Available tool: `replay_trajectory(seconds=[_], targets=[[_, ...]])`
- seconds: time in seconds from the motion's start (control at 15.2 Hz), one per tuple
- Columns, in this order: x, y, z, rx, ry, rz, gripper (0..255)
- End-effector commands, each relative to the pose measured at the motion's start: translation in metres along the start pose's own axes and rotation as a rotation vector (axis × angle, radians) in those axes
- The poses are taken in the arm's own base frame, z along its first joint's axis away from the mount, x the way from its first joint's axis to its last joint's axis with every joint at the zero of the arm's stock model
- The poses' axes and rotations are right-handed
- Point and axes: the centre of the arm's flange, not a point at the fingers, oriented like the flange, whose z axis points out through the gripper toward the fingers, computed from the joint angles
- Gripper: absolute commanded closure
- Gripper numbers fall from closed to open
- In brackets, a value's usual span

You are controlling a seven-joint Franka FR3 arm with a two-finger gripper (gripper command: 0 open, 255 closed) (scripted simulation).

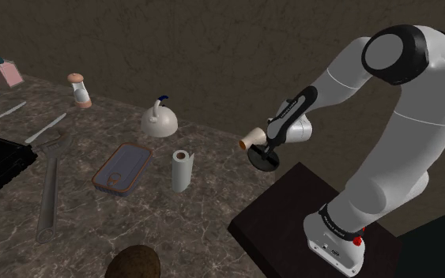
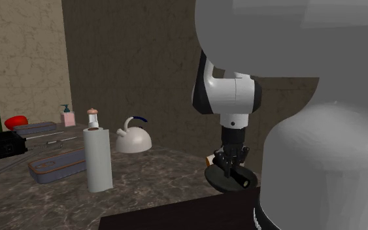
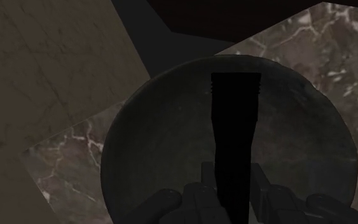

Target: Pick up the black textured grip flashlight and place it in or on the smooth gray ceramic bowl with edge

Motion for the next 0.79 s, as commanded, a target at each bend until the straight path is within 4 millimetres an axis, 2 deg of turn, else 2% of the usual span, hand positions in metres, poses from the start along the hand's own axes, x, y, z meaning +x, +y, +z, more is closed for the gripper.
replay_trajectory(seconds=[0.0, 0.07, 0.4, 0.66, 0.73], targets=[[-0.001, 0.000, 0.001, 0.002, -0.003, 0.001, 255], [-0.001, 0.000, 0.001, 0.002, -0.003, 0.001, 0], [-0.001, 0.000, 0.001, 0.002, -0.003, 0.001, 0], [-0.001, 0.000, -0.049, 0.002, -0.003, 0.001, 0], [-0.001, 0.000, -0.049, 0.002, -0.003, 0.001, 0]])
